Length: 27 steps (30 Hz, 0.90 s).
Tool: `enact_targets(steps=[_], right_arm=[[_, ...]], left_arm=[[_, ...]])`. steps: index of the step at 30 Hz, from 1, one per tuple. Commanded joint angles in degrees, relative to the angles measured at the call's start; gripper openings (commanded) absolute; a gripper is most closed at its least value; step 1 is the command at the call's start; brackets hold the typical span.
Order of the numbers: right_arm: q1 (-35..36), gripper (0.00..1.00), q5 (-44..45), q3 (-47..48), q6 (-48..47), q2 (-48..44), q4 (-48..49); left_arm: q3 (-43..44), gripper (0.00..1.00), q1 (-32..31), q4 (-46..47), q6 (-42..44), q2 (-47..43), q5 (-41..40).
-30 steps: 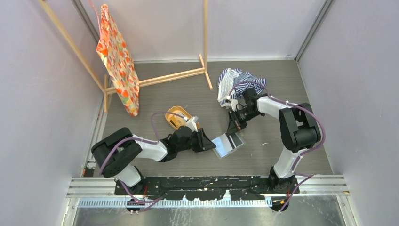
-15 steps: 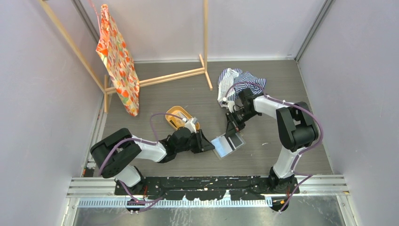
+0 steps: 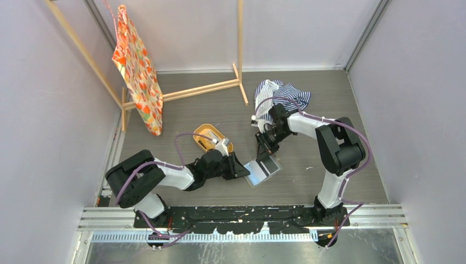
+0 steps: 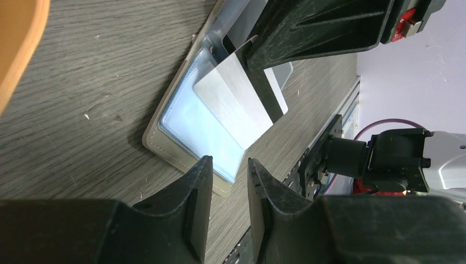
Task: Put the credit cards into the card holder
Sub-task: Insert the credit card into the card holder.
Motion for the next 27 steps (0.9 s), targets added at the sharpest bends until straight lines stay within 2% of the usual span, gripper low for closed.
enact_targets(steps=[1, 6, 12, 22, 27], right_arm=[[0.51, 0.18, 2.39, 3.18, -0.18, 1.62, -0.91], [0.56, 0.32, 3.94, 4.63, -0.21, 1.4, -2.5], [1.09, 0.43, 7.02, 5.41, -1.79, -0.7, -3.83], [3.12, 0.52, 13.07, 5.6, -4.84, -3.9, -5.68], [3.12, 0.52, 14.26, 5.22, -7.21, -6.46, -7.08]], left_arm=[[-0.27, 0.31, -0.03, 1.69, -0.07, -0.02, -0.89], [-0.43, 0.31, -0.03, 1.73, -0.03, -0.12, -0.96], [-0.45, 0.31, -0.03, 1.42, 0.03, -0.52, -1.05], [0.17, 0.31, -0.05, -1.8, 1.1, -2.3, -1.58], [0.35, 0.31, -0.03, -3.32, 1.57, -3.21, -2.04]])
